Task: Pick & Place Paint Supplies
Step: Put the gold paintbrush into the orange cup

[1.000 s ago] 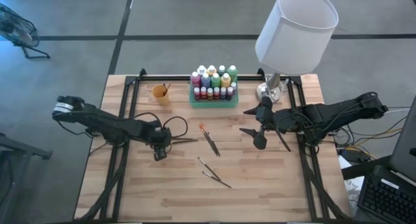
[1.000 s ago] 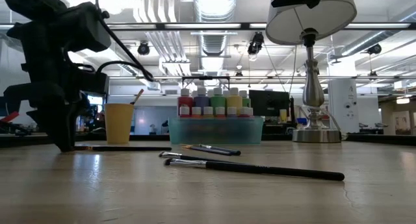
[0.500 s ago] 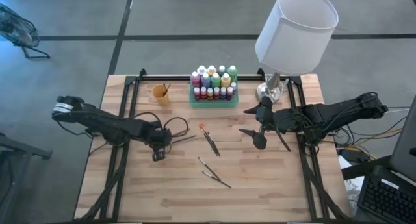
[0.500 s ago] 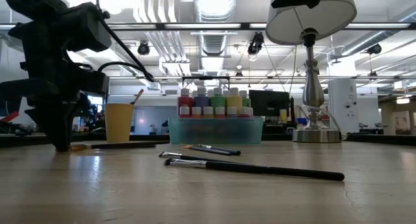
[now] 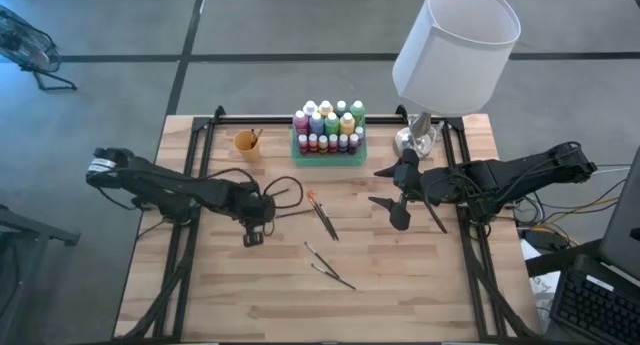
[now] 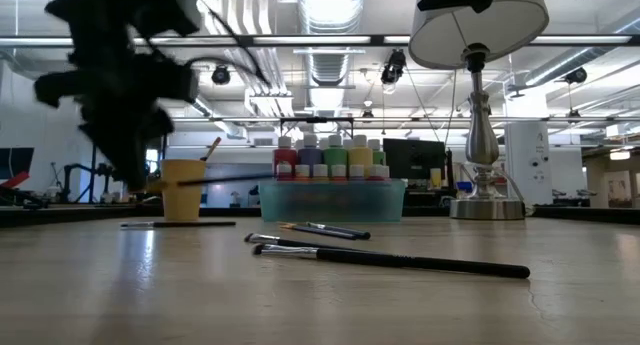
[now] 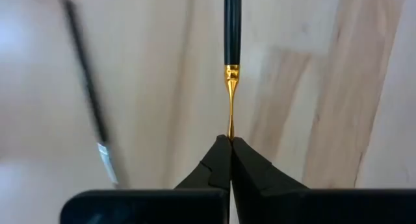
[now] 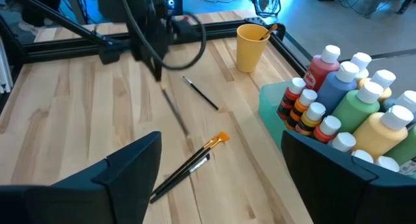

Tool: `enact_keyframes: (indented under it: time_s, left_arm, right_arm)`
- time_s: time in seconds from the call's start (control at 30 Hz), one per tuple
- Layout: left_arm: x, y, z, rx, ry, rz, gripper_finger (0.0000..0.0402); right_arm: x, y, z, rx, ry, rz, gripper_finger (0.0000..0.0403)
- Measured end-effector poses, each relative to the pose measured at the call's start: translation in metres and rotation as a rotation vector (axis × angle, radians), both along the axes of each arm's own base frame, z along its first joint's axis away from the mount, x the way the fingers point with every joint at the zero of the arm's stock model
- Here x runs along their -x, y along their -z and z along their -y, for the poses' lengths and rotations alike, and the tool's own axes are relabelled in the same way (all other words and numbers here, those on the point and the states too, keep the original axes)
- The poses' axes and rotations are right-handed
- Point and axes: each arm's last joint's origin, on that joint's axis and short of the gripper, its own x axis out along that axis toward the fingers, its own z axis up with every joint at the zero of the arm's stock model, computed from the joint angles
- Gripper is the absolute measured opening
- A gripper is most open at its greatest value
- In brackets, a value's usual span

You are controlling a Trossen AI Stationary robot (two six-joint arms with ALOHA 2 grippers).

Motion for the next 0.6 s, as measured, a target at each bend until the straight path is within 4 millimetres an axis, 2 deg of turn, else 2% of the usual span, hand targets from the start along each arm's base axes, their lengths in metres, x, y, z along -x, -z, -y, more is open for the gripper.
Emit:
enact_keyframes:
  time_s: [0.13,0.27,0.43,0.6]
  left_arm:
    - [-0.001,-0.034,-0.004,-0.145,-0.042,-0.061,0.0001]
    - [0.004,-0.077,-0.009,-0.298,-0.116,-0.118,0.0001]
    - [0.011,-0.128,-0.014,-0.415,-0.192,-0.107,0.0]
    - [0.018,-0.164,-0.021,-0.484,-0.222,-0.076,0.0]
  right_arm:
    - [0.0,0.0,0.0,0.0,0.0,0.0,0.0301]
    - [0.0,0.0,0.0,0.0,0.0,0.0,0.0288]
    - [0.0,0.0,0.0,0.0,0.0,0.0,0.0274]
    - [0.0,0.0,0.0,0.0,0.0,0.0,0.026]
